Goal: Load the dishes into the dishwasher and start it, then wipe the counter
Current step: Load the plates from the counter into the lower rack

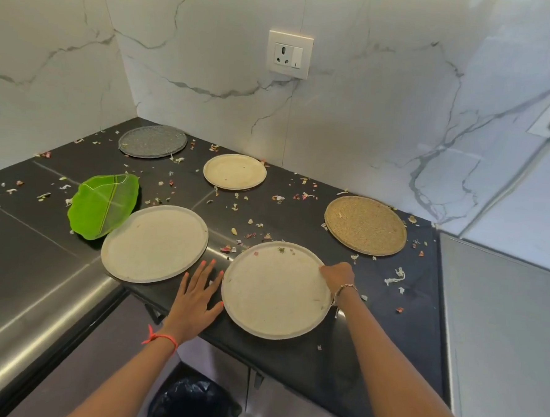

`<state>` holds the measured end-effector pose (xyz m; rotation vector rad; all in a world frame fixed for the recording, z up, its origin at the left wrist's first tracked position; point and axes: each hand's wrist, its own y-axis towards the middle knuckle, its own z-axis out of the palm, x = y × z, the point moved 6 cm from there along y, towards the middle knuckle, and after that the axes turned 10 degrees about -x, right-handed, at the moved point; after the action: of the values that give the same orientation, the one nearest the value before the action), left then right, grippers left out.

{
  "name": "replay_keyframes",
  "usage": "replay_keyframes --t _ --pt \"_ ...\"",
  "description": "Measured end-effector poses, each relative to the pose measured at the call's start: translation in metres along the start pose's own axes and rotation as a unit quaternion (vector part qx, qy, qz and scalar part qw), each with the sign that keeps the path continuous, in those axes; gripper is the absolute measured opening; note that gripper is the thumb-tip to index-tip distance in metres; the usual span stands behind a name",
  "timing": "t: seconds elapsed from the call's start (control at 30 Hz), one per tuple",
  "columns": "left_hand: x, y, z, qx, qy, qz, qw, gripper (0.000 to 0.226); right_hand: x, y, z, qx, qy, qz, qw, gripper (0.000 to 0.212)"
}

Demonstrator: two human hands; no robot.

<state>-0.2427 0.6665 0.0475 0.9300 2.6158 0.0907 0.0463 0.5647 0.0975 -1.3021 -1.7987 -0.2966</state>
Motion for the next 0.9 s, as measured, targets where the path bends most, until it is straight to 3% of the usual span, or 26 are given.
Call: replay_keyframes --t 0.07,0.2,0.27,0.43,0.6,0.7,0.9 --pt "0.002 0.002 0.001 0.004 -0.016 -0.006 1.0 0.111 -0.004 -0.007 0.004 0.045 0.043 0.028 0.998 0.025" --pt "0.0 0.002 -0.001 0.014 -0.044 -0.01 0.999 0.12 -0.015 -0.023 0.007 0.094 0.119 0.058 0.987 0.021" --pt "-0.002 0.002 -0.003 0.019 -0.051 -0.012 0.998 0.116 -0.02 -0.027 0.005 0.085 0.17 0.064 0.98 0.018" --pt "-0.003 0.001 -0.006 0.017 -0.054 -0.028 0.998 0.077 -0.04 -0.044 -0.01 0.047 0.237 0.099 0.965 0.029" --pt "-0.008 -0.01 -0.005 -0.001 -0.058 0.016 0.998 0.07 -0.075 -0.067 -0.032 0.014 0.27 0.142 0.952 0.025" --pt "-0.017 -0.021 -0.006 -0.012 -0.075 0.045 0.996 0.066 -0.098 -0.086 -0.044 -0.008 0.295 0.165 0.941 0.034" --pt "-0.037 -0.062 -0.004 -0.032 -0.125 0.115 0.985 0.084 -0.145 -0.133 -0.072 -0.034 0.299 0.161 0.94 0.045"
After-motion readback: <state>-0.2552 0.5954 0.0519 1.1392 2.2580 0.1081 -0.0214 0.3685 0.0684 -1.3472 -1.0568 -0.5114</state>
